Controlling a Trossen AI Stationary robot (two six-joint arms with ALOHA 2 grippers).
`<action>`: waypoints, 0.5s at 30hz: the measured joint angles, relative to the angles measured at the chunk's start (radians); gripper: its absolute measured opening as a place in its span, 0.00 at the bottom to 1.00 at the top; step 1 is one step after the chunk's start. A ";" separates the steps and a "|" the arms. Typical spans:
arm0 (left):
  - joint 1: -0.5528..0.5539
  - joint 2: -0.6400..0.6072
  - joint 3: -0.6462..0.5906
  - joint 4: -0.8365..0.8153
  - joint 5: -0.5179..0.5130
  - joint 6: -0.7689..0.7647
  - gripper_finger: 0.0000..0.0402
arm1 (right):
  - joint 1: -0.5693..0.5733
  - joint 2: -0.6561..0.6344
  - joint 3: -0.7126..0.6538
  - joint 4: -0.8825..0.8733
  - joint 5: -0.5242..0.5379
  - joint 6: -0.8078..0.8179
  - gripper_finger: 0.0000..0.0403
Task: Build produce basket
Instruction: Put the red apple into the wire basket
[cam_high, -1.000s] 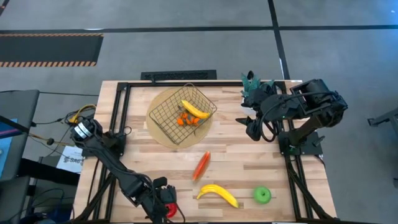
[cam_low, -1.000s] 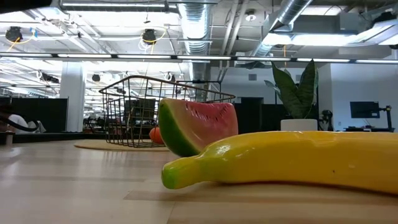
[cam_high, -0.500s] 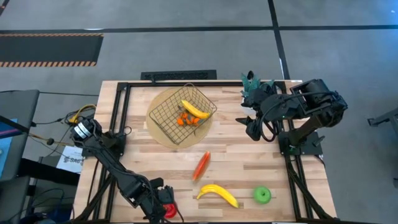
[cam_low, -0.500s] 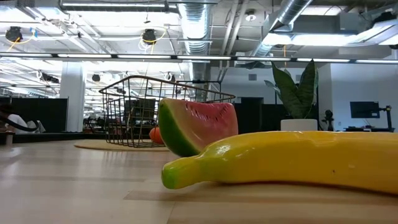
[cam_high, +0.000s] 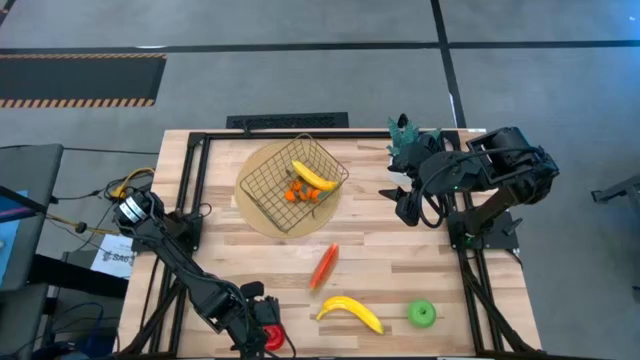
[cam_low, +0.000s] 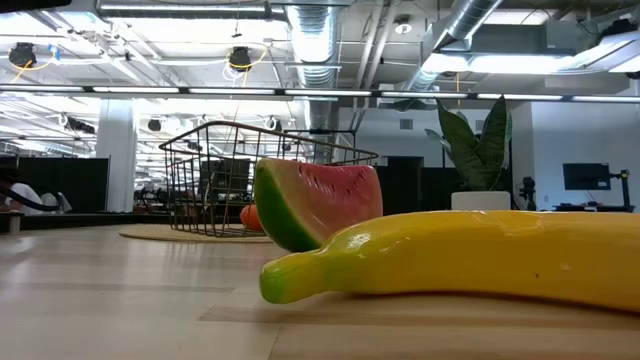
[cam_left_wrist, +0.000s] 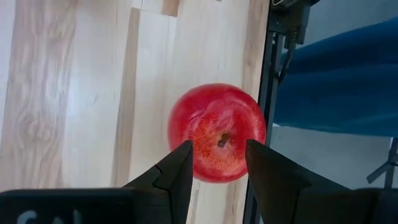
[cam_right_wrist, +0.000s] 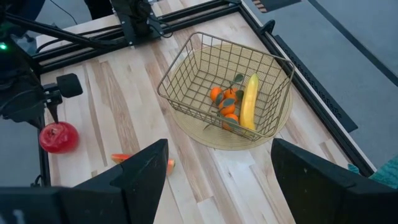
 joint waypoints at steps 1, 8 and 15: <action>0.000 0.000 -0.001 0.000 -0.001 0.005 0.33 | 0.000 0.000 0.000 0.000 0.000 0.000 0.75; -0.005 0.002 -0.035 0.020 -0.011 -0.010 0.33 | 0.000 0.000 0.000 0.000 0.000 0.003 0.75; -0.006 0.002 -0.034 0.033 -0.055 0.003 0.33 | 0.000 0.002 0.000 0.000 0.000 0.003 0.75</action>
